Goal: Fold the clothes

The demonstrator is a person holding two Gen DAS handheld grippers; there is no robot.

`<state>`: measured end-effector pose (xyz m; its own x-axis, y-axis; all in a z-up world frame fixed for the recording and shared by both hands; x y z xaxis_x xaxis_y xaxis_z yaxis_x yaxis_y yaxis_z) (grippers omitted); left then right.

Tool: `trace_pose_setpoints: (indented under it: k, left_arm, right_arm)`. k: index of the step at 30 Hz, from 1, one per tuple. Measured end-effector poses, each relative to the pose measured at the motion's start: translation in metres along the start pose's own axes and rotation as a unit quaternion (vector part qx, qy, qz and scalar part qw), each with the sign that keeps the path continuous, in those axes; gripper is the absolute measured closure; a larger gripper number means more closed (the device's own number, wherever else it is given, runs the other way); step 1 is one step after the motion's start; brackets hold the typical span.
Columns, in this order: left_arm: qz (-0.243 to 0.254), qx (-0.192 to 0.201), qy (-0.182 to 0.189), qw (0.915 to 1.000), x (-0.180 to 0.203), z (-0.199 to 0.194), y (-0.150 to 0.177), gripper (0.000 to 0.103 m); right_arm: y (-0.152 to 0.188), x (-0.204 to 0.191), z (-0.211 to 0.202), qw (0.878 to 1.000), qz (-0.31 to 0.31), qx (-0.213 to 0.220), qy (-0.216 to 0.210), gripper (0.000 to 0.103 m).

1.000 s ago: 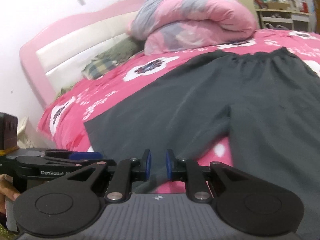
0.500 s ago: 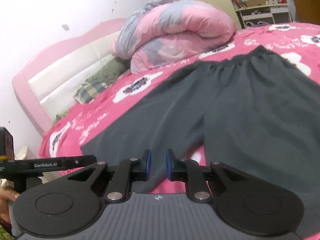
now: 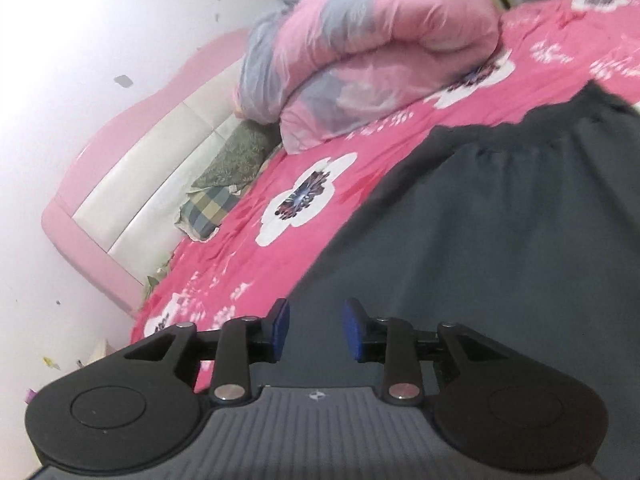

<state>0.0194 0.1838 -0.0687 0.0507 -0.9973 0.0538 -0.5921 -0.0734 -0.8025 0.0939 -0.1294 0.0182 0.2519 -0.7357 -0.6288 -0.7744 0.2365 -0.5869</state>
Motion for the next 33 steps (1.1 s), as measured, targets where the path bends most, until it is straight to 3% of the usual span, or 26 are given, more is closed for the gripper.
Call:
trace_pose_setpoints:
  k: [6, 10, 14, 18, 23, 26, 28, 31, 33]
  left_arm:
    - [0.014, -0.041, 0.007, 0.9991, -0.014, 0.030, 0.010, 0.047]
    - [0.005, -0.030, 0.016, 0.9994, -0.017, 0.029, 0.017, 0.051]
    - [0.004, -0.017, 0.021, 0.9996, -0.015, 0.025, 0.021, 0.065]
    - [0.009, -0.004, 0.037, 0.9992, -0.008, 0.023, 0.023, 0.097]
    - [0.019, 0.017, 0.060, 0.9979, 0.000, 0.016, 0.024, 0.102]
    - [0.023, 0.026, 0.089, 0.9954, 0.008, 0.010, 0.024, 0.102]
    - [0.024, 0.032, 0.113, 0.9929, 0.015, 0.004, 0.025, 0.102]
    - [0.020, 0.042, 0.152, 0.9873, 0.028, -0.007, 0.025, 0.103]
    - [0.007, 0.060, 0.180, 0.9818, 0.037, -0.020, 0.022, 0.103]
  right_arm:
    - [-0.063, 0.013, 0.078, 0.998, 0.031, -0.037, 0.034, 0.056]
    - [-0.098, 0.027, 0.140, 0.994, 0.052, -0.067, 0.069, 0.056]
    - [-0.102, 0.034, 0.180, 0.990, 0.045, -0.086, 0.107, 0.052]
    - [-0.106, 0.040, 0.219, 0.983, 0.036, -0.104, 0.146, 0.052]
    - [-0.110, 0.048, 0.268, 0.973, 0.025, -0.127, 0.194, 0.053]
    - [-0.111, 0.049, 0.280, 0.966, 0.007, -0.130, 0.222, 0.070]
    - [-0.112, 0.049, 0.279, 0.964, -0.003, -0.129, 0.233, 0.089]
    - [-0.115, 0.053, 0.269, 0.968, 0.006, -0.123, 0.220, 0.100]
    - [-0.118, 0.055, 0.258, 0.972, 0.016, -0.116, 0.204, 0.101]
Point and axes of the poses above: each gripper's, at about its wrist camera, not at the fingertips, and z roughly the way its jaws point, x to its right, y to its underside, the point moved 3 cm from there along z, roughly the way its jaws point, and after that the axes turned 1 degree about -x, right-handed, at the moved point
